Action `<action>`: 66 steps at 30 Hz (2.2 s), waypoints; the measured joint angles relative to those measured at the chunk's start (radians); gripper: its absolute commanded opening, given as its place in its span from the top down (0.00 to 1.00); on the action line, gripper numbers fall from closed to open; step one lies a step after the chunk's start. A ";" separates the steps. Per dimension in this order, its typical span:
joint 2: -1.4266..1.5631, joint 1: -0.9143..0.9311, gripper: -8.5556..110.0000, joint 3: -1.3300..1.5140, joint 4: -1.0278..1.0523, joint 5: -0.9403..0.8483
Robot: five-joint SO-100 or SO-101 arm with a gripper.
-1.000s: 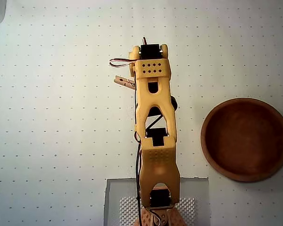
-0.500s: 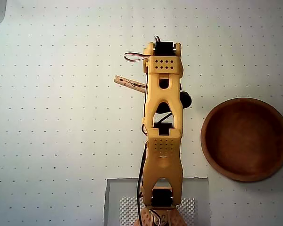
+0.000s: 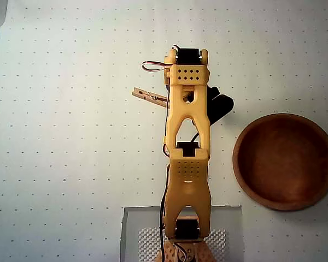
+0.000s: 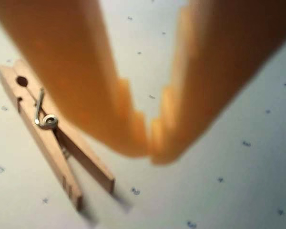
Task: Grasp a clothespin and put it in the bowl.
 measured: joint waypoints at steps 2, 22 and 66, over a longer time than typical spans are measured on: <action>0.000 -0.014 0.95 0.000 0.000 -0.041; -0.060 0.043 0.95 -0.120 -0.051 -0.373; -0.313 -0.166 0.83 -0.314 -0.152 -0.242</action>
